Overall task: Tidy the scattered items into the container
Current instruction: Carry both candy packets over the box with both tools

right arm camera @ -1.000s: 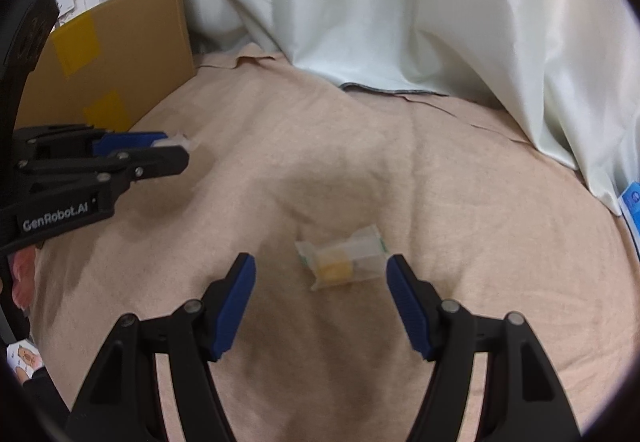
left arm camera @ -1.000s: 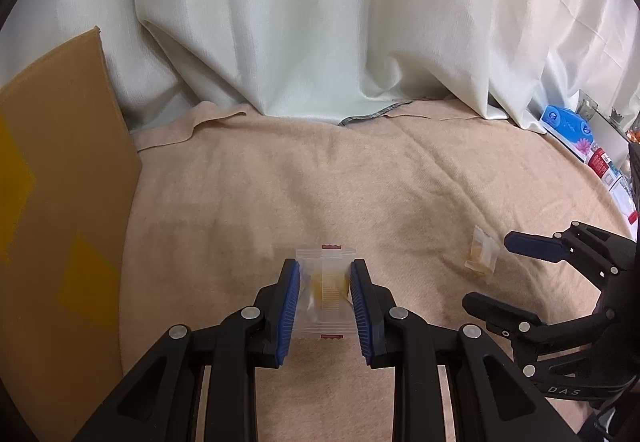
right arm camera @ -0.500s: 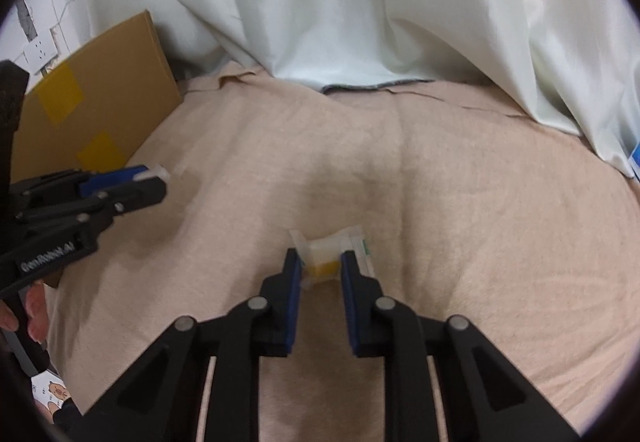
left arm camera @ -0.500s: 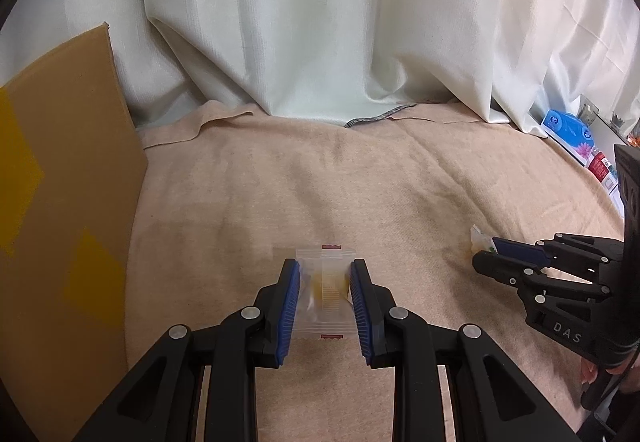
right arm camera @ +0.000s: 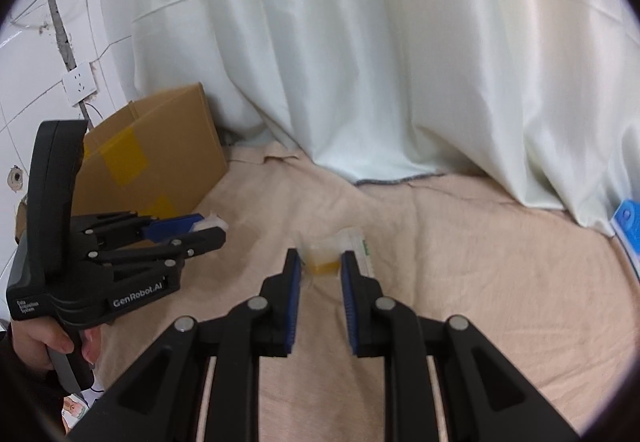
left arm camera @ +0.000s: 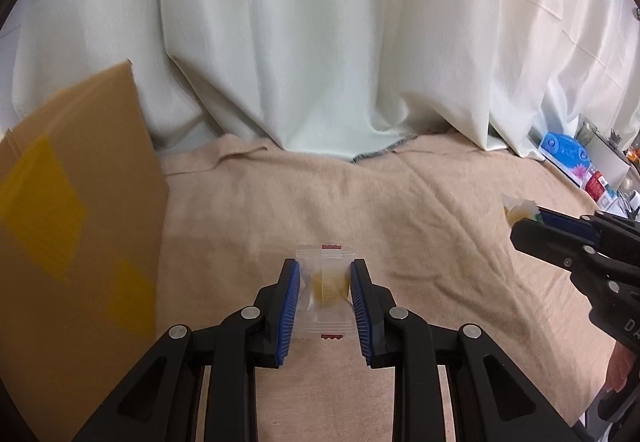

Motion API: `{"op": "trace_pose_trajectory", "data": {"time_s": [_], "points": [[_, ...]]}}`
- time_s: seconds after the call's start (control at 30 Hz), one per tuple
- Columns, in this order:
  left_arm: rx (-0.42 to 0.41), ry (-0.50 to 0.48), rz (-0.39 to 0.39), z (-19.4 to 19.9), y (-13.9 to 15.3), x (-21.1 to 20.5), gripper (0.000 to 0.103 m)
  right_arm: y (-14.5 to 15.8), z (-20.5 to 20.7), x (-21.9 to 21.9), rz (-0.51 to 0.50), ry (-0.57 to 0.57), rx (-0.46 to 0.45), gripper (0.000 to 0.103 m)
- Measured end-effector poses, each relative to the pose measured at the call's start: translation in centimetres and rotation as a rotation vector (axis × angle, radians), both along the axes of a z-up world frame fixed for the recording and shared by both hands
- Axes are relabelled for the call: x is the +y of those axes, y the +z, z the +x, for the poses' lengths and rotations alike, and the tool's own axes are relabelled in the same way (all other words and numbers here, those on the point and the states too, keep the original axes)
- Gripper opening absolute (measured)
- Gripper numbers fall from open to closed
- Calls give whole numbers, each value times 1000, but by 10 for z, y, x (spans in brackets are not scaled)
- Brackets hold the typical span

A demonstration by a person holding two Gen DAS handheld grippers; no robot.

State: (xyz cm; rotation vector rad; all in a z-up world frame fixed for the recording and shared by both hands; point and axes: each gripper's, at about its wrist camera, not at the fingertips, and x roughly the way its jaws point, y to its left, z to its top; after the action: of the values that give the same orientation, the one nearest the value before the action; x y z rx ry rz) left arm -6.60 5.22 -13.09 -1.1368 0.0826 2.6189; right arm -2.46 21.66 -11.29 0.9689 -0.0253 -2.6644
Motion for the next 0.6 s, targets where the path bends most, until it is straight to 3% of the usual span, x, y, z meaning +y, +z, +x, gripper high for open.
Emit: {"op": "trace_pose_trajectory", "data": {"time_s": [0.27,0.6], "points": [[72,33,5,10,53,-9,27,46,7,-10,-1,13,75,23],[236,140,-35,21,164,-64,27,142,-4,-64,-41,113,249,23]]}}
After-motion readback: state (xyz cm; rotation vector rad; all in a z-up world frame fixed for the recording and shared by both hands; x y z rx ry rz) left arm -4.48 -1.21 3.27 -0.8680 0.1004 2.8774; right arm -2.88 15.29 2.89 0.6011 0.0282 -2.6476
